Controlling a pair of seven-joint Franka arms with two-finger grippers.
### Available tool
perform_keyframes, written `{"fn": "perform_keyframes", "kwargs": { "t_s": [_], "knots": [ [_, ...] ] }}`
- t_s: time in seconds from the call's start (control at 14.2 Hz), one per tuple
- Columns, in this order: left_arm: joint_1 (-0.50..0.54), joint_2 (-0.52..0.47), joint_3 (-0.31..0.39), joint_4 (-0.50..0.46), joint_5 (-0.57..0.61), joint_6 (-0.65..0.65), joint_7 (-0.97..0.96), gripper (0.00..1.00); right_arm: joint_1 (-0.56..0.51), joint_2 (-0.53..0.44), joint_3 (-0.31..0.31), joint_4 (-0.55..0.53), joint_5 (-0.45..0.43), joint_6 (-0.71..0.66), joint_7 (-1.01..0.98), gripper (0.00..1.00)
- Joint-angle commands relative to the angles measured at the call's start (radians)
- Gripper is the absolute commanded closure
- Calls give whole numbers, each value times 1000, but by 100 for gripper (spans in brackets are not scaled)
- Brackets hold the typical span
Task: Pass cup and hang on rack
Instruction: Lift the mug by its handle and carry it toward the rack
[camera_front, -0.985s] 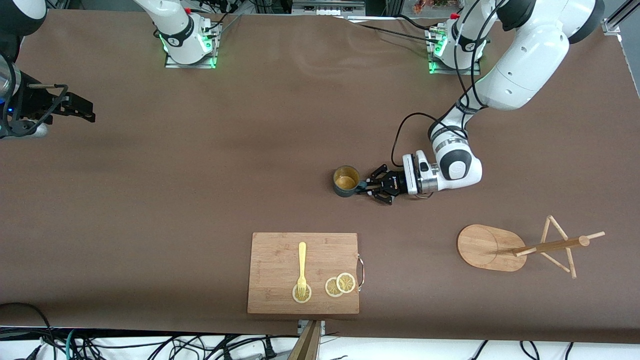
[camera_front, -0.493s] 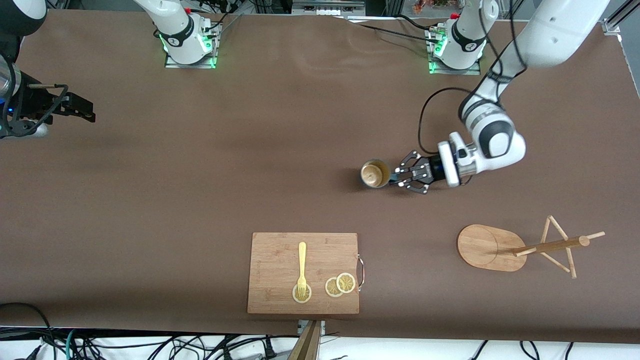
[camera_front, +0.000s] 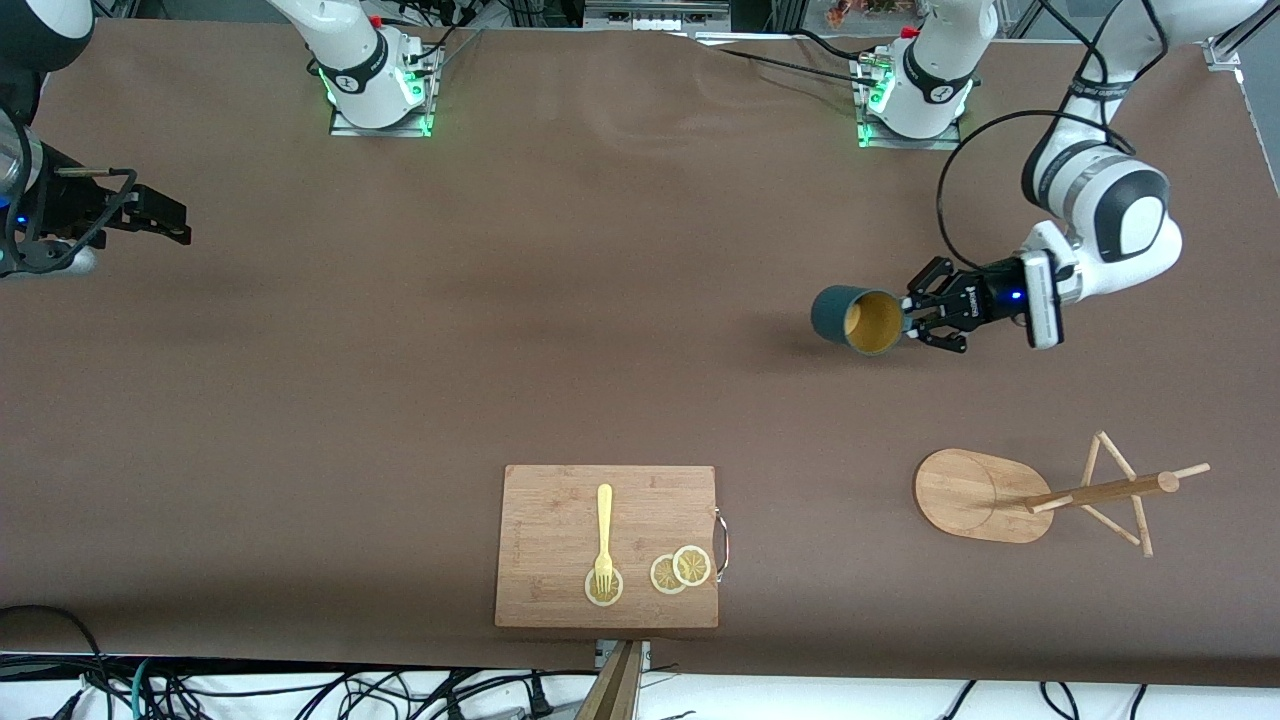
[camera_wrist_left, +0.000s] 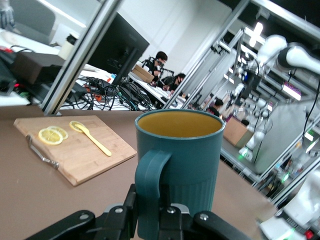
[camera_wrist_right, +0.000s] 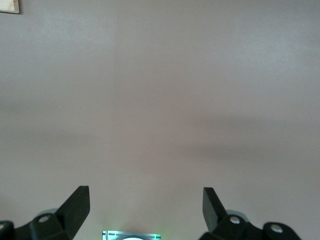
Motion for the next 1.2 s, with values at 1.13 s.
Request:
{"fn": "perform_keyframes", "kwargs": {
  "t_s": [1.13],
  "knots": [
    [173,250,254,225,132,-420,-994,100,-6,-8,4,0,30,-21,-12,0]
  ]
}}
